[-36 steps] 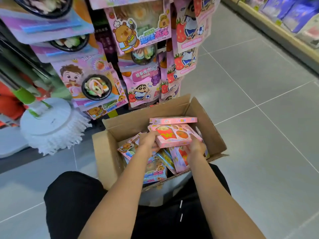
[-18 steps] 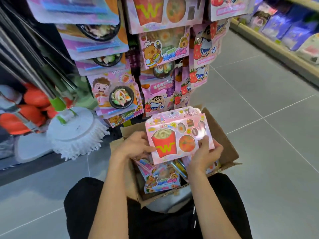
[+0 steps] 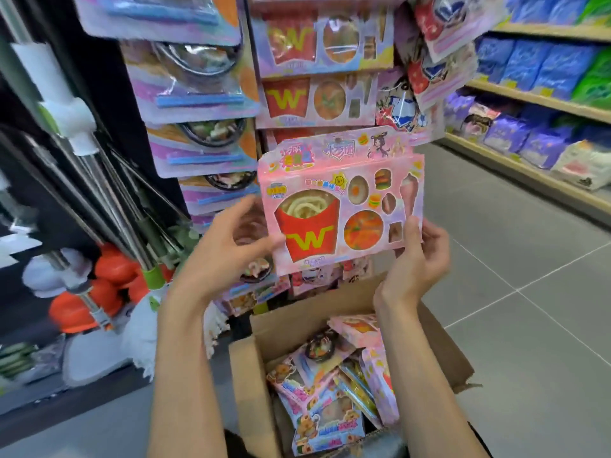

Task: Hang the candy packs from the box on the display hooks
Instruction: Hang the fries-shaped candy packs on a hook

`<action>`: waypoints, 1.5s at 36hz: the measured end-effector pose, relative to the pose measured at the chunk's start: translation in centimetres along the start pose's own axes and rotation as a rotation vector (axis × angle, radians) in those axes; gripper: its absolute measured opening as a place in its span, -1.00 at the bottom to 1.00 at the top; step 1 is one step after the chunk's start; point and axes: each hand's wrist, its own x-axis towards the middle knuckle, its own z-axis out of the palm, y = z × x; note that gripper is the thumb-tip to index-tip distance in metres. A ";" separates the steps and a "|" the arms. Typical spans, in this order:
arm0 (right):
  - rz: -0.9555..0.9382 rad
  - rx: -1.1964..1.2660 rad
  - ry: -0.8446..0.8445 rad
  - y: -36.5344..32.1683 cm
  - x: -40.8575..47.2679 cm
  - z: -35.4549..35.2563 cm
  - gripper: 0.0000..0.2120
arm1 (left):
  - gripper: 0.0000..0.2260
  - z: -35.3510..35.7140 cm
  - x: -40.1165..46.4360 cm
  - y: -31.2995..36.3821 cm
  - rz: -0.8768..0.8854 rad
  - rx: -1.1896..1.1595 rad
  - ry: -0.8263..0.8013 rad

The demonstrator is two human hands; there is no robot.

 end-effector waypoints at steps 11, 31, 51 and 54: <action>-0.007 0.131 -0.175 -4.8 1.5 6.8 -0.94 | -0.59 -3.0 2.7 8.0 0.280 0.047 0.361; -0.135 0.191 -0.383 -14.1 7.3 19.9 -0.84 | -0.58 -7.2 10.9 21.5 0.540 0.324 0.666; -0.174 0.097 -0.483 -15.4 11.3 26.7 -0.54 | -0.68 -10.1 18.0 26.1 0.409 0.527 0.752; -0.168 0.110 -0.473 -15.4 11.5 26.9 -0.51 | -0.66 -10.0 18.9 26.0 0.432 0.566 0.767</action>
